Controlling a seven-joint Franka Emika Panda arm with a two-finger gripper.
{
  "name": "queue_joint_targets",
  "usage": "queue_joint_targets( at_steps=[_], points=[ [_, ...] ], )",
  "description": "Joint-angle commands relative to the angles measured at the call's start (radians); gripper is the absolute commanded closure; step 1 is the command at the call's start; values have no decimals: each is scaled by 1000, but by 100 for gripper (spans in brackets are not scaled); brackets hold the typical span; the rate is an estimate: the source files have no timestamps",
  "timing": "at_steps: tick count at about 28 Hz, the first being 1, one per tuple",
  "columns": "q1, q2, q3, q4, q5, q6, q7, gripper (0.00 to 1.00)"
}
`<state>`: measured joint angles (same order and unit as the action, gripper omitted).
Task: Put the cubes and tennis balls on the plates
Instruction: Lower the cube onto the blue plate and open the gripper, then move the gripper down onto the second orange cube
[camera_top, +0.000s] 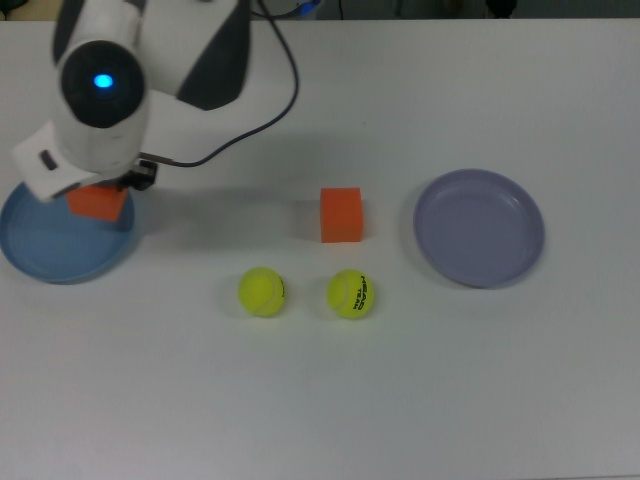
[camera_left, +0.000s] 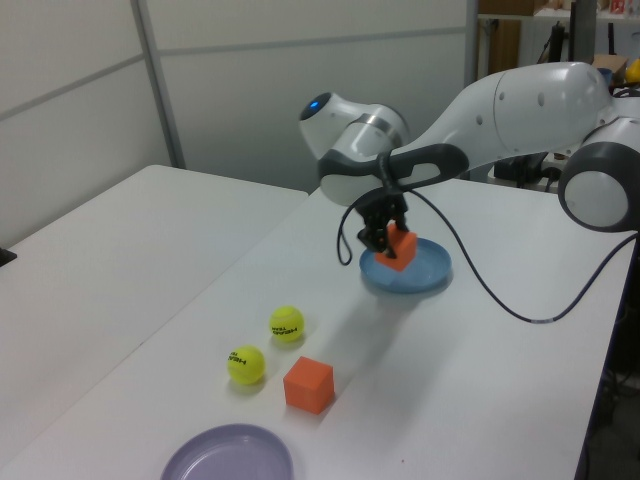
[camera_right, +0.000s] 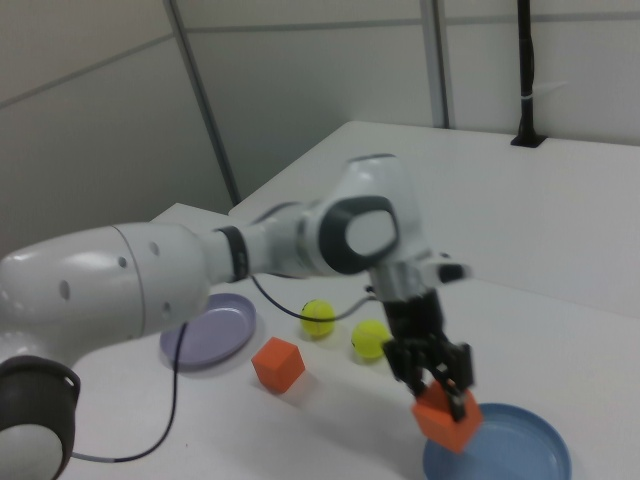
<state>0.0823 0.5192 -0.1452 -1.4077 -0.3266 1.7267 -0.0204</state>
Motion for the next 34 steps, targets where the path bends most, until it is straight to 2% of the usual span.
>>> queue_joint_targets(
  at_steps=[1, 2, 4, 9, 14, 16, 19, 20, 22, 24, 25, 29, 30, 34],
  points=[
    [-27, 8, -5, -28, 17, 163, 5, 24],
    [-29, 18, -5, -30, 23, 197, 11, 0],
    [-30, 28, -5, -30, 31, 244, 22, 0],
    [-35, 27, -5, -25, 38, 251, 13, 0],
    [-33, -2, 3, -27, 50, 238, 11, 0],
    [-33, -18, 7, -27, 70, 235, 11, 0],
    [-30, -44, 13, -27, 133, 231, 10, 0],
    [-20, -56, 25, -27, 167, 226, 11, 0],
    [-10, -68, 50, -27, 176, 209, 16, 0],
    [2, -77, 82, -25, 176, 171, 20, 0],
    [11, -79, 114, -23, 175, 131, 20, 0],
    [39, -85, 176, -22, 167, 32, 20, 0],
    [53, -87, 206, -20, 167, -14, 23, 0],
    [74, -91, 271, -20, 167, -78, 68, 0]
  ],
)
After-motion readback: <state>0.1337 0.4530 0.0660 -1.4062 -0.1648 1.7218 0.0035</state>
